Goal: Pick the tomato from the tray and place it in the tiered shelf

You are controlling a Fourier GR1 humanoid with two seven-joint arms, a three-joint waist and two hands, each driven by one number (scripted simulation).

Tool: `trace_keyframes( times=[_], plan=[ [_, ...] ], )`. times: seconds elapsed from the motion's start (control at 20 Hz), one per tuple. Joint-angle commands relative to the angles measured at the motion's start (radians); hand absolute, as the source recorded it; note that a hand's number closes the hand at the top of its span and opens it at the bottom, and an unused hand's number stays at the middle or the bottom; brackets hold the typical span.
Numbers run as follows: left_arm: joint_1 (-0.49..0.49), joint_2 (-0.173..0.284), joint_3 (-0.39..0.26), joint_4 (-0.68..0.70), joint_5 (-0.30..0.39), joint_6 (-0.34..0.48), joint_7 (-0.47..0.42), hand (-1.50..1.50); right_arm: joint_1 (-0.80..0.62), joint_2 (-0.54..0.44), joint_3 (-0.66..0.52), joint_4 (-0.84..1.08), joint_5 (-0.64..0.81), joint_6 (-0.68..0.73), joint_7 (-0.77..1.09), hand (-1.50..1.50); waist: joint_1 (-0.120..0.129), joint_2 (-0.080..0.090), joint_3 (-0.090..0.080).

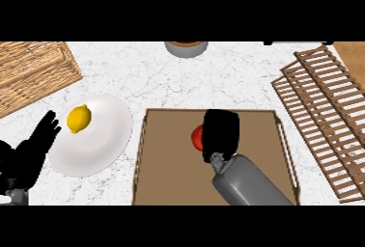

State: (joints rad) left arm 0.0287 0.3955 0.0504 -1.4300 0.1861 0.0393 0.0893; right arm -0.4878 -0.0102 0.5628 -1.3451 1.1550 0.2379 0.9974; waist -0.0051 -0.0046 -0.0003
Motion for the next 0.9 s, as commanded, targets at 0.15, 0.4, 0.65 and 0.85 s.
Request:
trace_keyframes(
  times=[0.15, 0.4, 0.65, 0.85],
  plan=[
    [0.023, -0.005, 0.01, -0.011, 0.009, -0.003, -0.014, 0.0, -0.054, -0.008, -0.361, 0.024, 0.083, -0.151, 0.342, 1.5, -0.012, 0.002, 0.0],
    [0.001, 0.04, 0.04, 0.01, 0.029, -0.044, 0.006, 0.0, -0.143, 0.009, -0.401, -0.061, 0.171, -0.152, 0.452, 1.5, 0.003, -0.001, -0.002],
    [0.032, 0.009, 0.017, -0.014, 0.007, -0.018, 0.006, 0.0, -0.199, 0.009, -0.469, -0.226, 0.191, -0.137, 0.486, 1.5, 0.0, -0.01, -0.001],
    [0.001, 0.002, 0.031, 0.071, 0.001, -0.024, -0.037, 0.0, -0.3, 0.01, -0.499, -0.319, 0.244, -0.124, 0.489, 1.5, -0.005, -0.009, -0.003]
  ],
)
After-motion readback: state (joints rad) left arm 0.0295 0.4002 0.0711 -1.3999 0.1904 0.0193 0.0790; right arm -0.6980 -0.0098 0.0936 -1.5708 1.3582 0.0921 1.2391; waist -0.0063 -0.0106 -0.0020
